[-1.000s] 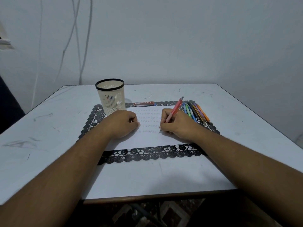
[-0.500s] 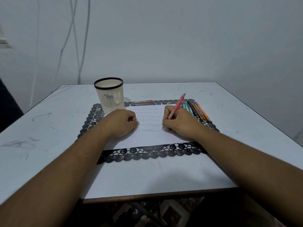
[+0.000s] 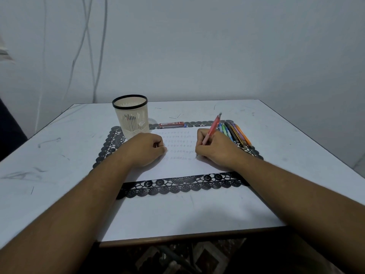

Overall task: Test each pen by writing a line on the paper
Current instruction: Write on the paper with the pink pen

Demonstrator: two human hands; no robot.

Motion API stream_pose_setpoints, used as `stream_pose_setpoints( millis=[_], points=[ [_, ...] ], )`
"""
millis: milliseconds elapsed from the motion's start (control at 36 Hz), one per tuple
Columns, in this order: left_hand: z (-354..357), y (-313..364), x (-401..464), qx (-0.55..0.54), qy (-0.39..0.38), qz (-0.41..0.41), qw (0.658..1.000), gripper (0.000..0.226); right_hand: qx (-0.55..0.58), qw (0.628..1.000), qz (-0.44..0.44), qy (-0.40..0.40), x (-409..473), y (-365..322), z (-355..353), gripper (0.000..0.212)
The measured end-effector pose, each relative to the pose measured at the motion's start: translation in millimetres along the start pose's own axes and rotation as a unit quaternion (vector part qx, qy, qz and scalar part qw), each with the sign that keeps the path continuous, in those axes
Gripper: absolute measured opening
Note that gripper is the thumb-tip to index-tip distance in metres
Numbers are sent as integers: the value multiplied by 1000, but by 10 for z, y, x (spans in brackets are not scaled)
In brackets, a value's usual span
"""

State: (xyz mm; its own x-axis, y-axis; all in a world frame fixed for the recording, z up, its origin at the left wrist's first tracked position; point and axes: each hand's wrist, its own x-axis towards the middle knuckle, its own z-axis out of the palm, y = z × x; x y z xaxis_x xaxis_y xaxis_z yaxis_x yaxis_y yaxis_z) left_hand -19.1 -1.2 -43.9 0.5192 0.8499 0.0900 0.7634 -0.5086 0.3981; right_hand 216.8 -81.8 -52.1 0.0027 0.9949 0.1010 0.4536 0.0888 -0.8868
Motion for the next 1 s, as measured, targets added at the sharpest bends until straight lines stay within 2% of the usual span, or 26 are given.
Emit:
stream_pose_setpoints(
  millis=[167,278,361,583,1000],
  points=[
    [-5,-4,-4,1,1,-2,1000,29,4,1000,-3,-31,6,19,0,28],
    [-1,-10,-3,-3,1,0,1000,29,18,1000,-8,-6,8,33,-49,23],
    [4,-22,4,-8,1,-1,1000,29,6,1000,-2,-16,5,39,-49,21],
    [3,-30,16,-1,1,2,1000,28,-14,1000,-5,6,10,16,-28,22],
    [7,-35,12,-10,1,-1,1000,26,-40,999,-13,1,-30,-28,-19,18]
  ],
)
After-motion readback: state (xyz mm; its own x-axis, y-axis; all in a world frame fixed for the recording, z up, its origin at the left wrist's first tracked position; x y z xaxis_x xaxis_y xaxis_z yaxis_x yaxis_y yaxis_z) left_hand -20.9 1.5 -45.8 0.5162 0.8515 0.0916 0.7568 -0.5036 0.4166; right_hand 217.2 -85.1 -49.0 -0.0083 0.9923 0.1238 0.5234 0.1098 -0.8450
